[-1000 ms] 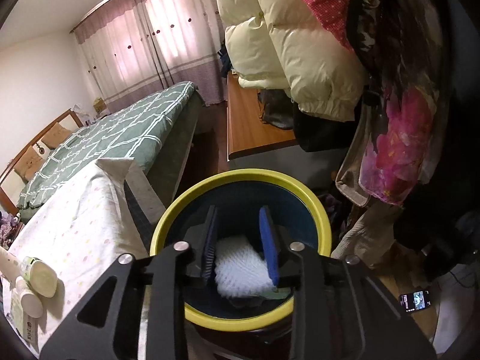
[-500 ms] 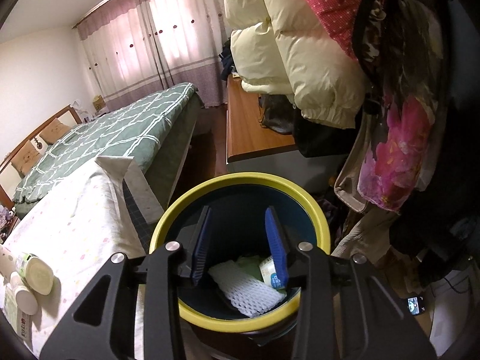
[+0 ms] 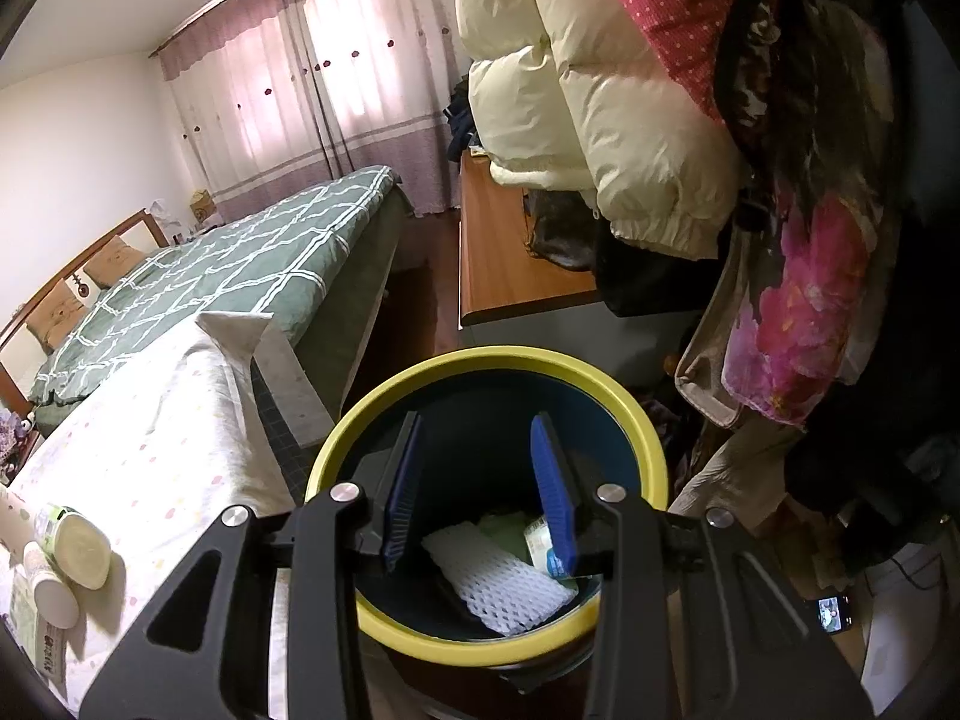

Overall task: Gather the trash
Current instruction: 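Grasp the green-lidded clear jar with the left gripper, then carry the green jar over the bin and open the left gripper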

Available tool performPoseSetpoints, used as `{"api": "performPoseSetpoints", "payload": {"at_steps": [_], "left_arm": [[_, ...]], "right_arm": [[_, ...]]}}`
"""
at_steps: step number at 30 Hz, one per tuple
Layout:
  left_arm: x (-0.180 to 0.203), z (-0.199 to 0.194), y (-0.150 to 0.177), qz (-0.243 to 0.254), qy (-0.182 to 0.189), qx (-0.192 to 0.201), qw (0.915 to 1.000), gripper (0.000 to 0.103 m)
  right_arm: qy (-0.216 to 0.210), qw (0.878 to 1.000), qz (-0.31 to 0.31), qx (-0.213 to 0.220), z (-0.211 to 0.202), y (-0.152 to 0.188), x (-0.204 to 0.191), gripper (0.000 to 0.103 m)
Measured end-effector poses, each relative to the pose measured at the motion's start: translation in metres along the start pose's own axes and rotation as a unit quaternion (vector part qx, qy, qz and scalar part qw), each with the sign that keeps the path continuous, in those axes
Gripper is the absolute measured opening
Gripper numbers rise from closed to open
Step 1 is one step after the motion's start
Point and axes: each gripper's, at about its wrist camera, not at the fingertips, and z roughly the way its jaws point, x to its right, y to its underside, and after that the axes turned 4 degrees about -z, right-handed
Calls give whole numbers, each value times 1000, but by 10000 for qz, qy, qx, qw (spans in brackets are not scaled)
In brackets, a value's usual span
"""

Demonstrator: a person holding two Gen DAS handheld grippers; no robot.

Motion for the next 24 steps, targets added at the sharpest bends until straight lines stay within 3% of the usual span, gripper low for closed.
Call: {"api": "performPoseSetpoints", "payload": {"at_steps": [12,24], "left_arm": [[48,-7,-33,518,438,173,9975,50],[162,36,-83,1356,1107,10,9846,50]], "right_arm": [[-43,9999,69,150,-13,-2,28,36],[3,9997,105,197,-20,-1,68,42]]}}
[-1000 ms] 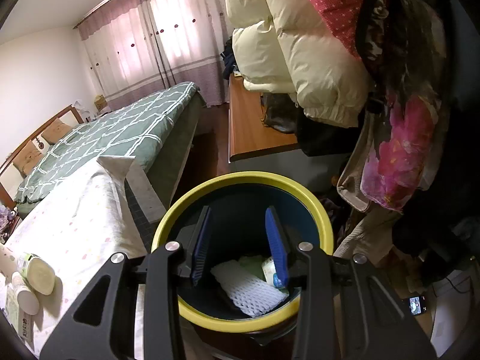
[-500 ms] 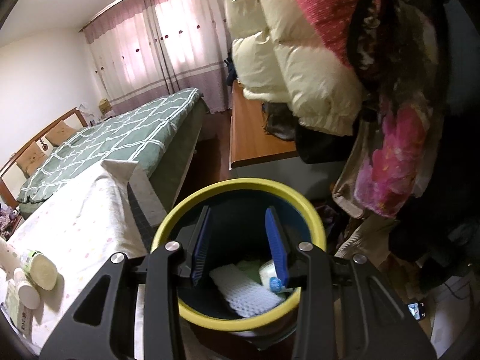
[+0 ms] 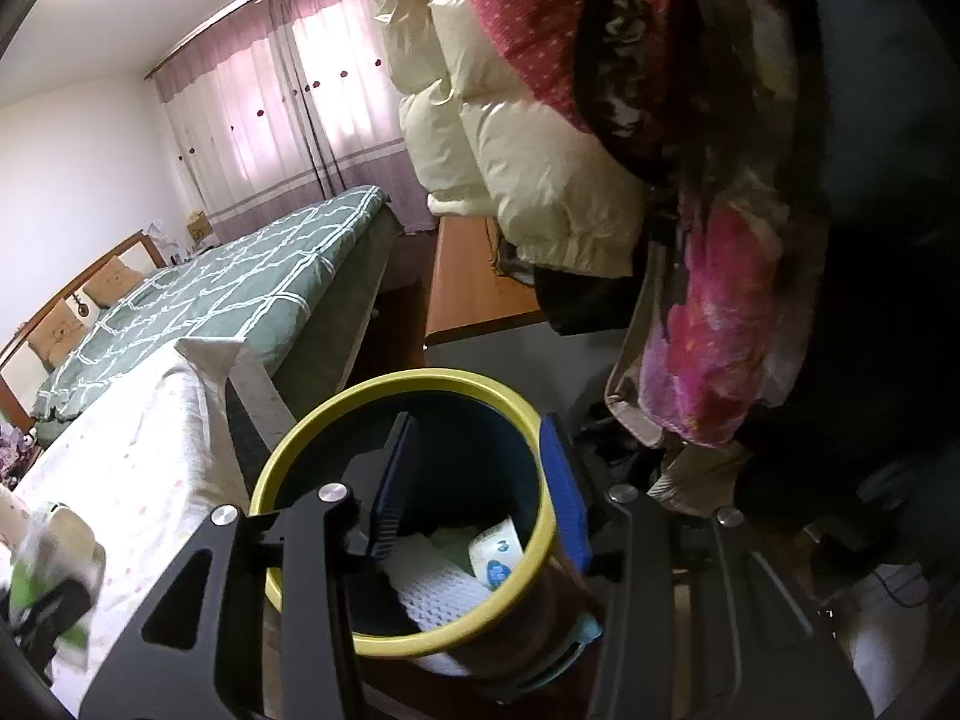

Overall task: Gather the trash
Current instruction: 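Carry the green jar over the bin and open the left gripper, then grasp the white-and-green bottle lying on the table with the right gripper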

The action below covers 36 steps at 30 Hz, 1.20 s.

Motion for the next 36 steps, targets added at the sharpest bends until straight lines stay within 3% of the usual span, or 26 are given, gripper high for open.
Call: {"api": "performPoseSetpoints", "payload": {"at_steps": [6,13,15,16,17,21,28,36], "left_arm": [[44,56,-31,308,202,-293,9989,50],[79,110,-43,451,269,-674,9963,50],[85,119,-45,466,239,-703,9962,63],[88,120,-46,464,181,-631,9968,82],[89,116,-47,448,127,-467,9978,88],[83,86,-50,478,46,-2,9988,88],[29,6,-40,-72,-83,828,9965,94],[-68,-83,4,-686,-996,1584,9799,97]], "right_arm": [[71,9999,-89,20,-4,0,12,44],[122,9998,-101,-73,2,3,22,45],[117,9998,-96,-115,4,4,24,45],[117,9998,-94,-122,4,4,25,45],[115,9998,-97,-125,3,5,25,45],[83,9999,-83,-106,2,4,26,47],[-64,9998,-137,-142,0,7,14,49],[-483,9977,-434,-205,-9,15,-30,50]]}}
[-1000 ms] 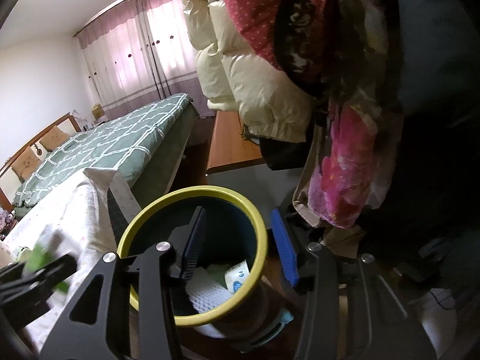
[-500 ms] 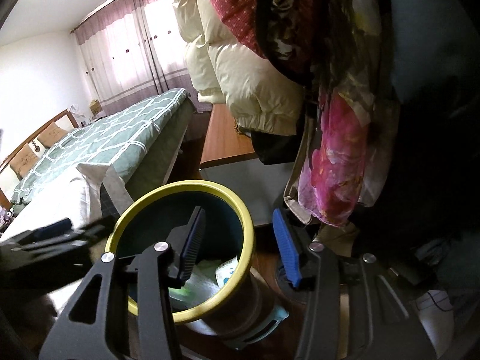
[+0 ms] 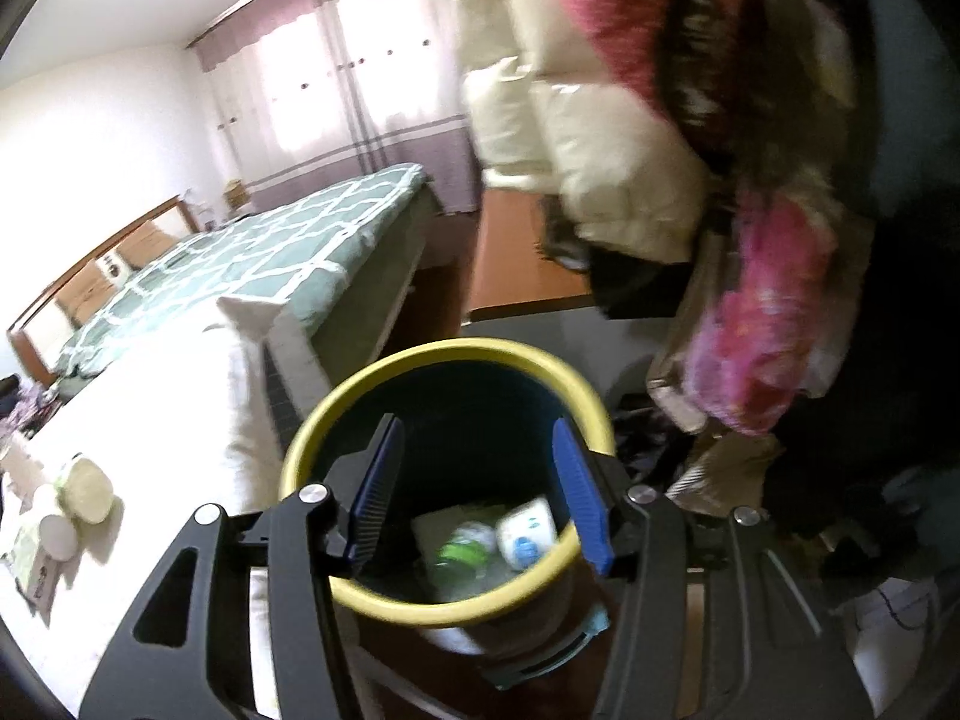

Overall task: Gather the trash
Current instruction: 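Grasp the white-and-green bottle lying on the table with the right gripper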

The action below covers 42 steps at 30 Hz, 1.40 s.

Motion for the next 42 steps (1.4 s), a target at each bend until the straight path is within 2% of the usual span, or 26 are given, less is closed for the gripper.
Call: {"api": "performPoseSetpoints", "payload": {"at_steps": [4,9,15,19,24,30,33,39,42], "left_arm": [[-57,-30,2,-255,-530,304,9978,97],[-136,-58,7,-607,-1261,652,9880,98],[-219,-77,13,-934,-1904,874,9733,98],[-257,-84,20,-1234,-2074,972,9656,98],[-281,-86,30,-1565,-1931,865,9647,98],[-280,-89,32,-1586,-1931,983,9633,98],[-269,-93,30,-1579,-2000,1064,9611,98],[-275,-97,32,-1764,-1944,1011,9596,98],[-274,-94,32,-1756,-1941,981,9601,98]], "right_arm": [[-237,9994,-252,-60,-3,2,-36,50],[-655,9959,-589,-180,-4,3,-89,51],[-1101,9873,-1087,-349,-5,11,-158,51],[-1493,9765,-1464,-529,-2,21,-205,51],[-1863,9624,-1866,-660,6,16,-243,57],[-1978,9504,-2287,-730,23,13,-272,61],[-2165,9411,-2439,-892,36,12,-281,69],[-2551,9251,-2561,-1164,58,9,-283,72],[-2775,9170,-2638,-1120,62,9,-287,73]]}}
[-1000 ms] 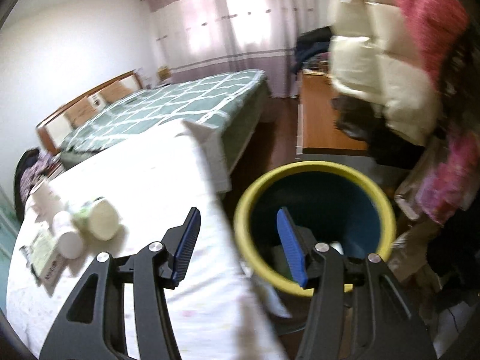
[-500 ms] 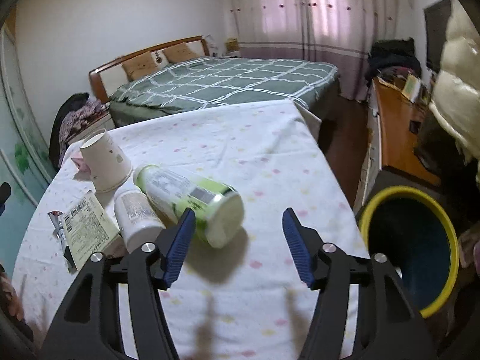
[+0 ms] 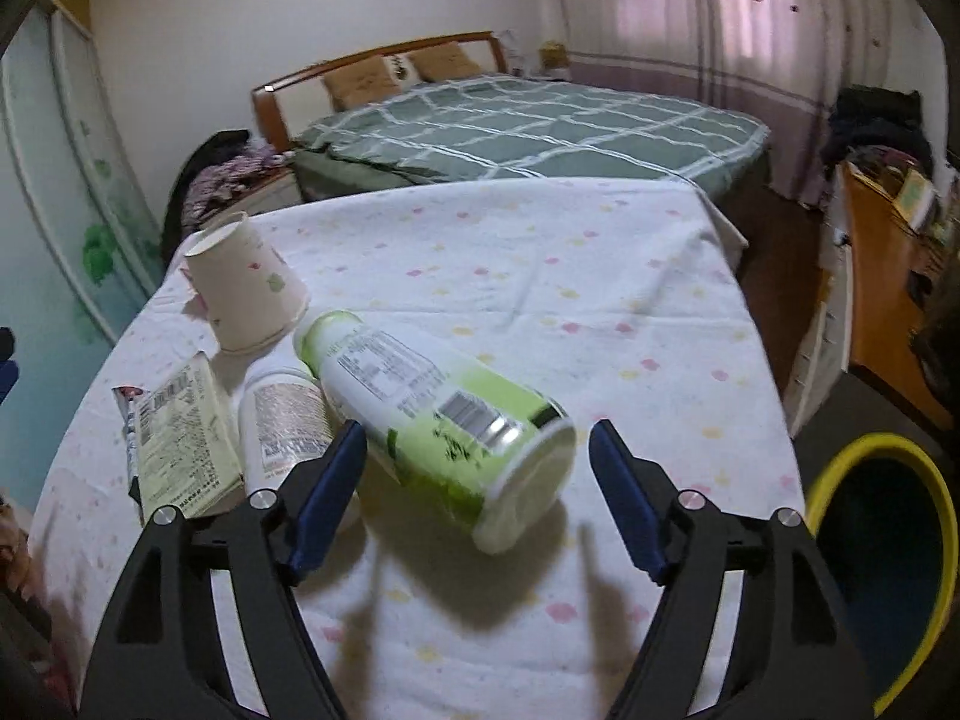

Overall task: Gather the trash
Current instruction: 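Grasp the white-and-green bottle lying on the table with the right gripper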

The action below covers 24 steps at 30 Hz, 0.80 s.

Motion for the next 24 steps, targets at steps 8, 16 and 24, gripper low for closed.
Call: {"api": "performPoseSetpoints", "payload": {"at_steps": [8,16,24], "left_arm": [[3,2,2,35,-33,9,10000,98],[4,4,3,21,-28,-23,10000,98],[5,4,4,32,-10,-54,10000,98]], "right_arm": [[-424,9984,-357,140,-10,7,-19,73],[-613,9967,-506,171,-11,8,-25,67],[-352,9965,-756,76,3,6,-20,65]]}}
